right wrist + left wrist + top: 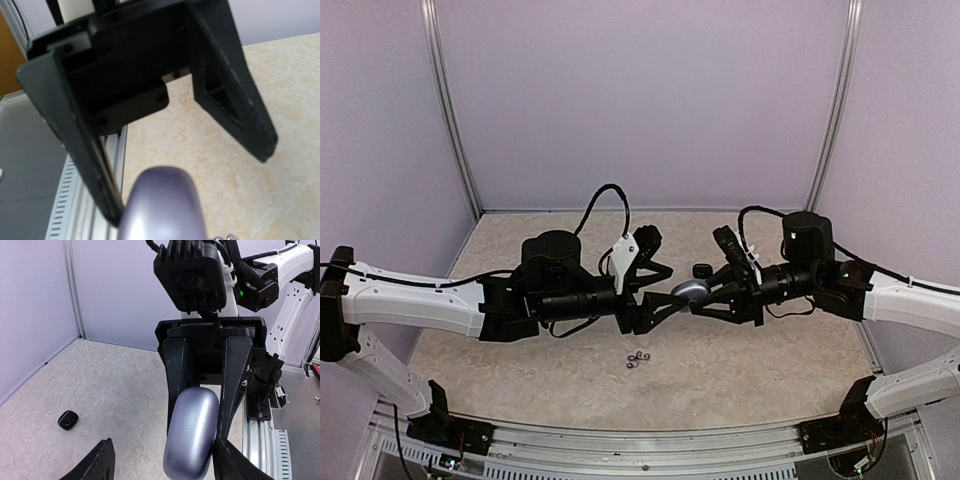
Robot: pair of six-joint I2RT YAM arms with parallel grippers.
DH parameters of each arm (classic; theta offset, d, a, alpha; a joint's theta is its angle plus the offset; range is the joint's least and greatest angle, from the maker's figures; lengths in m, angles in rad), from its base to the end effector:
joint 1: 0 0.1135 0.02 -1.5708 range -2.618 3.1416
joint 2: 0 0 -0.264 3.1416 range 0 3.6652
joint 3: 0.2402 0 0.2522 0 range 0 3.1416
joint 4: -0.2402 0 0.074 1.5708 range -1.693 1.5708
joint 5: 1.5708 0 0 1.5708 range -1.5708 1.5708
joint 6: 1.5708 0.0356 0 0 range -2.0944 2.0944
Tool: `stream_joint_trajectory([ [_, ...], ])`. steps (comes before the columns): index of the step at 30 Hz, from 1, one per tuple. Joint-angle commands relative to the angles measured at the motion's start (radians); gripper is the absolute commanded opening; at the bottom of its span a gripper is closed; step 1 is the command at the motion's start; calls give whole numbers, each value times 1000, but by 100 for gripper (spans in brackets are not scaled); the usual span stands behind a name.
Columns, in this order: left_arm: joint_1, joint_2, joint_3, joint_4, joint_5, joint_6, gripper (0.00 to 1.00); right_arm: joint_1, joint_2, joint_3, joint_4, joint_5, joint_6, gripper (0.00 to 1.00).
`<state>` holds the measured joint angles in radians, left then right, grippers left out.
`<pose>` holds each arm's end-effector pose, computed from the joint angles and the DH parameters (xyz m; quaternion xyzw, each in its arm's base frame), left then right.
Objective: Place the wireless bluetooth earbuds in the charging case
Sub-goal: Open the charging case at the center of the board, then pick up the left earbud from the center of the board.
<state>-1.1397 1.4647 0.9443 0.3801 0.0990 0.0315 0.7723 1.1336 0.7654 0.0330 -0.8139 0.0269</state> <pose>0.1400 -0.3129 0.2910 0.4438 0.6104 -0.3764 0.5373 0.1620 0.1939 0.2881 -0.4861 0.6137 0.5042 0.3645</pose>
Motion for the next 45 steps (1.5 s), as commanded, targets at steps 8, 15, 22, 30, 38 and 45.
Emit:
stream_joint_trajectory([
  [8,61,-45,-1,62,-43,-53,66,18,5,26,-47,-36,-51,0],
  [15,73,-55,-5,62,-48,-74,67,17,18,35,-65,-23,-69,0],
  [22,100,-77,-43,66,-30,-101,68,18,1,17,-51,-1,-65,0],
  [30,172,-149,-142,-75,-8,-202,70,-28,-27,-32,17,3,12,0],
  [38,166,-147,-274,-171,-22,-272,64,-82,-29,-49,14,-17,29,0],
  [45,137,-51,-274,-186,-71,-267,58,-94,-22,-64,18,-19,46,0],
])
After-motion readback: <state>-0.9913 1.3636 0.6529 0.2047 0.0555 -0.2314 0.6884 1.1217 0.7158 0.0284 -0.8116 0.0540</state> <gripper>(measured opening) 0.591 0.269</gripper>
